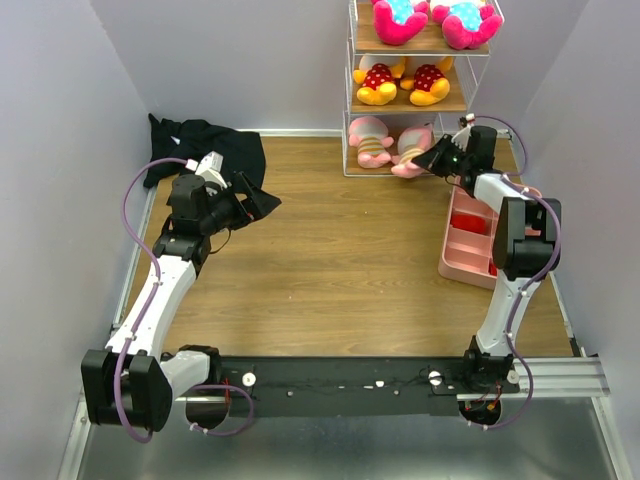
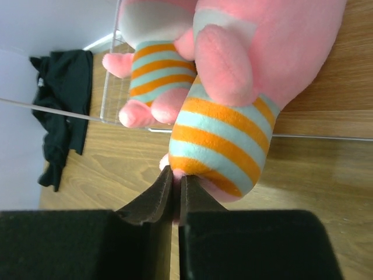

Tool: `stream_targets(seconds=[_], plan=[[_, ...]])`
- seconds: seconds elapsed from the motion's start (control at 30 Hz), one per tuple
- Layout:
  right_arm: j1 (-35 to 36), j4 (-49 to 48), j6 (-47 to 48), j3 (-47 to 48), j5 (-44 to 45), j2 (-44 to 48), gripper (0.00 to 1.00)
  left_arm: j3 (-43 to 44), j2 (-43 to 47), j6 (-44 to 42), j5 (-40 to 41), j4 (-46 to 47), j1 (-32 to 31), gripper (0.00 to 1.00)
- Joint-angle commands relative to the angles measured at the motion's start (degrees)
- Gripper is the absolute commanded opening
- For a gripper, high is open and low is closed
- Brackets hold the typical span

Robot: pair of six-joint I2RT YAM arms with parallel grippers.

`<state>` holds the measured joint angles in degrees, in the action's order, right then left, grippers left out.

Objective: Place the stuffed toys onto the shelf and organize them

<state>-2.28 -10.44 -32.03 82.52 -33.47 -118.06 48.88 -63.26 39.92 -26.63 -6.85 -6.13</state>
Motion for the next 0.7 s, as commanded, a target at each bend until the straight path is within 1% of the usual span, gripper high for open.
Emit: stream_targets(seconds=[0.0,0.03,0.1,0.13,0.23,0.37,0.4,0.53,0.57,0.67], plan=[[-0.44,3.05,3.03,3.7,1.65,0.2,0.27,0.78,1.56,0.07,-0.7,1.05,-0.11,0.99],[-0.44,3.31,3.2,3.53,2.61,0.37,0.34,0.78,1.48,0.07,-0.79,0.96,-0.11,0.99],[-0.44,4.54,3.2,2.83,4.64,0.81,0.38,0.78,1.48,0.16,-0.88,1.05,-0.11,0.99],[-0.44,4.9,2.94,2.56,6.73,0.9,0.43,0.78,1.48,0.16,-0.88,1.14,-0.11,0.99],[-0.44,5.43,2.42,1.25,9.56,2.22,0.48,0.69,1.3,0.24,-1.05,1.23,-0.11,0.99],[-0.44,6.21,-0.04,0.19,13.69,4.33,0.5,0.6,1.48,0.42,-1.05,1.4,-0.11,0.99],[-0.44,8.39,-0.83,0.36,15.09,4.85,0.5,0.6,1.56,0.33,-1.14,1.4,-0.11,0.99],[-0.44,9.38,-2.94,-1.22,18.87,8.01,0.57,0.6,1.92,0.16,-0.88,1.23,-0.11,0.99],[-0.44,9.56,-3.21,-1.66,19.32,8.37,0.59,0.6,1.92,0.16,-0.88,1.23,-0.11,0.99],[-0.44,12.71,-3.12,-1.84,21.69,9.68,0.63,0.6,2.0,0.16,-0.88,1.23,-0.11,0.99]])
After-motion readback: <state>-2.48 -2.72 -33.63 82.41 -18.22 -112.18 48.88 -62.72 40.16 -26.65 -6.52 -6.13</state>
